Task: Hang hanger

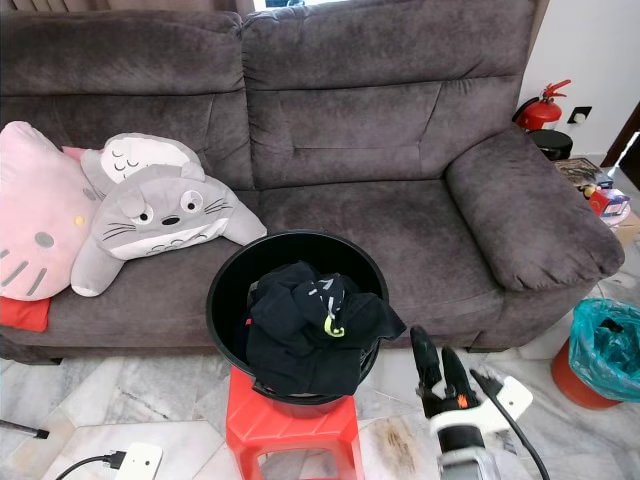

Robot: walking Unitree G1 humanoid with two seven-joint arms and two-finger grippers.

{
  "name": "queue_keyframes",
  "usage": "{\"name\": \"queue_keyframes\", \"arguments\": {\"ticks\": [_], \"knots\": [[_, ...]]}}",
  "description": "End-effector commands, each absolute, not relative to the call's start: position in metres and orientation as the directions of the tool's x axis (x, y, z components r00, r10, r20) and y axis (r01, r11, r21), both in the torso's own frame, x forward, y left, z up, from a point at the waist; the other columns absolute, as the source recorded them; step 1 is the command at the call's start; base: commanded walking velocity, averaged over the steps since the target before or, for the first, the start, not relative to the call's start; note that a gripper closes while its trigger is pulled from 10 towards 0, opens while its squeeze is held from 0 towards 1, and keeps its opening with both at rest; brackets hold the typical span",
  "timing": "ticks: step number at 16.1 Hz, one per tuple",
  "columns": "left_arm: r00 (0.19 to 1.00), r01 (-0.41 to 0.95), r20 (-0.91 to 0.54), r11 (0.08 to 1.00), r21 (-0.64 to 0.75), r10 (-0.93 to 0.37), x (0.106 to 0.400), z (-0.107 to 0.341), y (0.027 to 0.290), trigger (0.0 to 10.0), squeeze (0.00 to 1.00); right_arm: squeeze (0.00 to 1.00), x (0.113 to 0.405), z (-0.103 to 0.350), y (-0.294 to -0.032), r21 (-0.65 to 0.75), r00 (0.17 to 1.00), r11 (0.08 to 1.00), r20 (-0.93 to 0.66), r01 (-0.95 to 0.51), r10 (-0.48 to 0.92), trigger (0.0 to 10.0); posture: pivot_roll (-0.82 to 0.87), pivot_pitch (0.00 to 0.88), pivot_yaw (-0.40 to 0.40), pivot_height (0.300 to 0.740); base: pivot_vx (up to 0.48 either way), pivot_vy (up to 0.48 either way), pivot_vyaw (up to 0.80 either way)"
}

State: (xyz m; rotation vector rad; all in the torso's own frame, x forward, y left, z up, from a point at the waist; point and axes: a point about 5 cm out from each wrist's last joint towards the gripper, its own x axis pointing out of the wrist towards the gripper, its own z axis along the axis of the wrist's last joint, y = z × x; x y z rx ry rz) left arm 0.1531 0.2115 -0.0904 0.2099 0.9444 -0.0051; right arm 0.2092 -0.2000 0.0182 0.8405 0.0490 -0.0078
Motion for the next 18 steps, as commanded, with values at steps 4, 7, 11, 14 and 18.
{"name": "queue_keyframes", "arguments": {"ticks": [4, 7, 11, 14, 18], "knots": [[0.576, 0.110, -0.813, 0.978, 0.179, 0.084, 0.1495, -0.0919, 0.2116, 10.0, 0.00, 0.00, 0.2127, 0.0116, -0.1922, 0.734, 0.995, 0.678, -0.093, 0.042, 0.039, 10.0, -0.20, 0.000, 0.059, 0.740, 0.000, 0.000, 0.00], [0.573, 0.110, -0.815, 0.977, 0.181, 0.087, 0.1484, -0.0923, 0.2122, 10.0, 0.00, 0.00, 0.2135, 0.0097, -0.1929, 0.735, 0.994, 0.676, -0.104, 0.057, 0.028, 10.0, -0.20, 0.000, 0.060, 0.740, 0.000, 0.000, 0.00], [0.574, 0.111, -0.814, 0.977, 0.182, 0.087, 0.1494, -0.0919, 0.2124, 10.0, 0.00, 0.00, 0.2107, 0.0047, -0.1917, 0.737, 0.992, 0.670, -0.129, 0.089, 0.009, 10.0, -0.20, 0.000, 0.063, 0.740, 0.000, 0.000, 0.00], [0.575, 0.111, -0.814, 0.977, 0.183, 0.087, 0.1501, -0.0917, 0.2126, 10.0, 0.00, 0.00, 0.2115, 0.0035, -0.1919, 0.738, 0.991, 0.667, -0.134, 0.096, 0.005, 10.0, -0.20, 0.000, 0.065, 0.740, 0.000, 0.000, 0.00], [0.573, 0.111, -0.814, 0.976, 0.186, 0.090, 0.1492, -0.0918, 0.2135, 10.0, 0.00, 0.00, 0.2162, 0.0036, -0.1949, 0.733, 0.991, 0.674, -0.133, 0.097, 0.002, 10.0, -0.20, 0.000, 0.065, 0.740, 0.000, 0.000, 0.00]]}}
